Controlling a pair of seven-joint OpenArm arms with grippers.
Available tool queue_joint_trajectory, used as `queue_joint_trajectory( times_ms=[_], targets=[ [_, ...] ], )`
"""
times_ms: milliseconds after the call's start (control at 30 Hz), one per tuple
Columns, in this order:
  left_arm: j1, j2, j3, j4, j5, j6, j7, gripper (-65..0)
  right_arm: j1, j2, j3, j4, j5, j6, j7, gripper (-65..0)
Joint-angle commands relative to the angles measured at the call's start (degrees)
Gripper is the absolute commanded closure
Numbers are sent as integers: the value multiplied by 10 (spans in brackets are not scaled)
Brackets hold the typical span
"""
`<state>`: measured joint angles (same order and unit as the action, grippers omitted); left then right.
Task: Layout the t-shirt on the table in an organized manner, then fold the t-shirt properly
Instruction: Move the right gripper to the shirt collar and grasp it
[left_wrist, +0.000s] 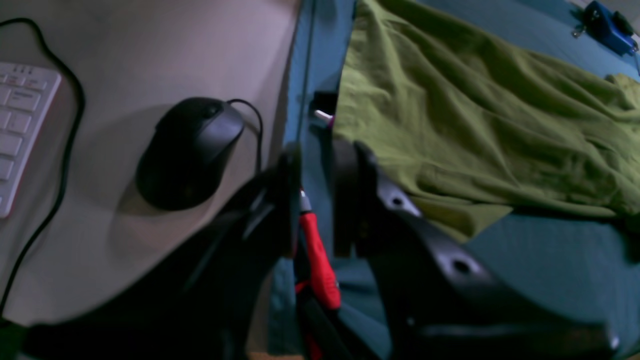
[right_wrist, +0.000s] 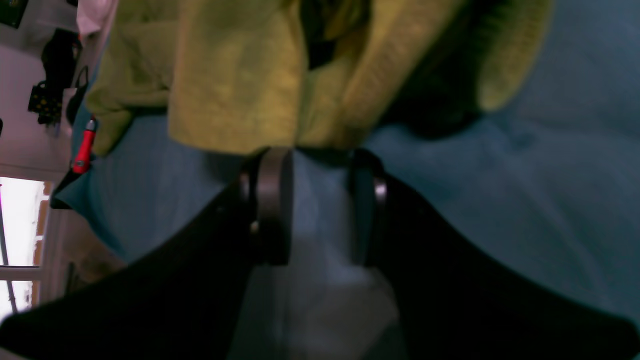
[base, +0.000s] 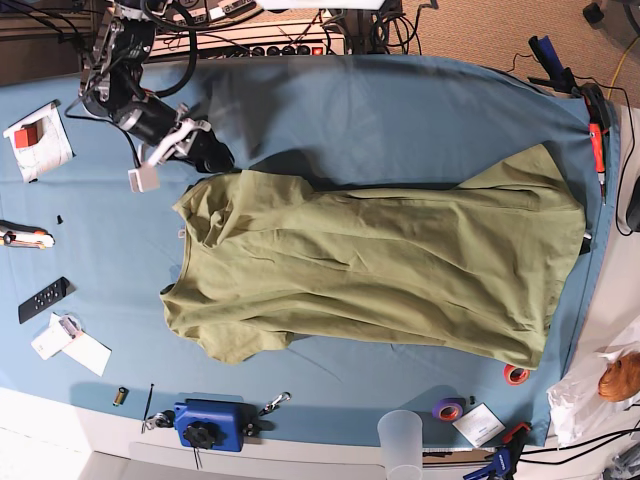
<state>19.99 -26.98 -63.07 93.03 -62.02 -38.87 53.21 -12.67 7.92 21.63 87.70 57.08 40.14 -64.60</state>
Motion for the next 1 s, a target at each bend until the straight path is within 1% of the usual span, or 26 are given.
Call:
queue_joint_trajectory(
  times_ms=[0,67,133,200,400,600,667,733,833,967],
  targets=[
    [0,-14,-5,9,-15,-2,-11,-101,2,2,-14,3,-5,-1,-22,-206],
    [0,-14,-4,9,-15,-2,-11,-101,1,2,-38,3,2,-1,-32,-206],
    [0,-14,-4,9,-15,-2,-11,-101,1,2,-56,3,24,-1,-43,-206],
    [0,-14,-5,9,-15,-2,-11,-101,2,1,-66,4,37,-1,-39,-206],
    [0,-14,-4,9,-15,-2,-11,-101,17,-11,-63,4,42,-1,-22,-206],
    [0,-6,-4,9,-15,-2,-11,-101,35,-38,-63,4,85,-1,-32,-206],
    [0,0,-4,9,-15,-2,-11,-101,38,-46,-63,4,91,-1,-48,-206],
    [0,8,-4,9,-15,-2,-11,-101,39,-49,-63,4,107,-1,-64,-206],
    [0,17,-4,9,-15,-2,-11,-101,40,-49,-61,4,130,-1,-69,-206],
    [0,17,-4,9,-15,-2,-11,-101,43,-49,-50,4,127,-1,-65,-206]
  ],
)
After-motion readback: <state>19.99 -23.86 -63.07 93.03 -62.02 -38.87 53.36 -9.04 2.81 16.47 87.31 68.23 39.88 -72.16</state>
